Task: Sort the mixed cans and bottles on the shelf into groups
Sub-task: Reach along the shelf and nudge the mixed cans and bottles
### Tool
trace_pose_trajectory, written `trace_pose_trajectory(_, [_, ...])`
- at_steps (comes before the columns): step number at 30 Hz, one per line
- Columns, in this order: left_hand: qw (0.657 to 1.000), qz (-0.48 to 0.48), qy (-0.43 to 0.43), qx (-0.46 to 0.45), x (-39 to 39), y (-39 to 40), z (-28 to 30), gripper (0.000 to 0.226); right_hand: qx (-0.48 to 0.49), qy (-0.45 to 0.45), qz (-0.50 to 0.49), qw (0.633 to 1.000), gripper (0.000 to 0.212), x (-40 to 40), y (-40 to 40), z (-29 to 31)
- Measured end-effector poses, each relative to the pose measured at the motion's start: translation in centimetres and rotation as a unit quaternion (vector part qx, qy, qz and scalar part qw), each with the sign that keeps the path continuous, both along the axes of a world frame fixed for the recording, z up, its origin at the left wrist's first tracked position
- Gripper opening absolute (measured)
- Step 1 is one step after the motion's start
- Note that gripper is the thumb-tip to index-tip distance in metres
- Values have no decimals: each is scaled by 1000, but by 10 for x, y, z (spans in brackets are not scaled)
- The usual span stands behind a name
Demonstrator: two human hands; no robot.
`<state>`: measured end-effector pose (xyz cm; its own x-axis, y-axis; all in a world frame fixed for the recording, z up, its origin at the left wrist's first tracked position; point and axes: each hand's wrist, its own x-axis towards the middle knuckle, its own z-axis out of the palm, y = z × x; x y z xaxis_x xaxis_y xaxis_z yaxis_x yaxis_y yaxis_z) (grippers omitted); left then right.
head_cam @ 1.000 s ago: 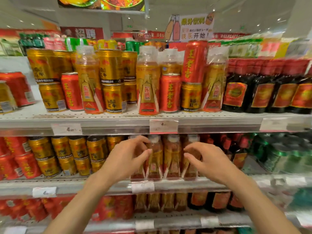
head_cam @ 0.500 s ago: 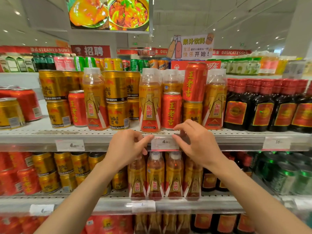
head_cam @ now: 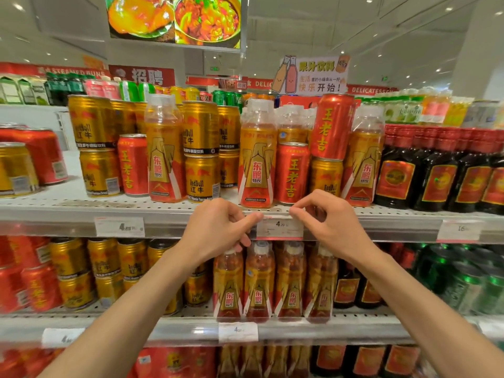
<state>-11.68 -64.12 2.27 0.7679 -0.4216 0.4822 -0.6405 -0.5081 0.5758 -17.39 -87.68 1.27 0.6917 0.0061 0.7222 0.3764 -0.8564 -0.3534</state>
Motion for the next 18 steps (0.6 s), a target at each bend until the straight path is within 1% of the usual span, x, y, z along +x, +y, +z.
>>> trace_pose_trajectory(10, [1000,7,16,-5,-3,-3,1,47,-23,-40,-30,998,15,1,2,-6])
trace_pose_trajectory(12, [1000,2,19,-13,-3,-2,0,47,-12,-55,-34,998,15,-2,3,-4])
trace_pose_trajectory(15, [1000,2,13,-28,-3,-2,-2,46,-11,-118,-42,992,10,-4,7,9])
trace_pose_trajectory(18, [999,9,4,-42,-4,-3,-5,44,-59,-169,-76,981,11,2,11,28])
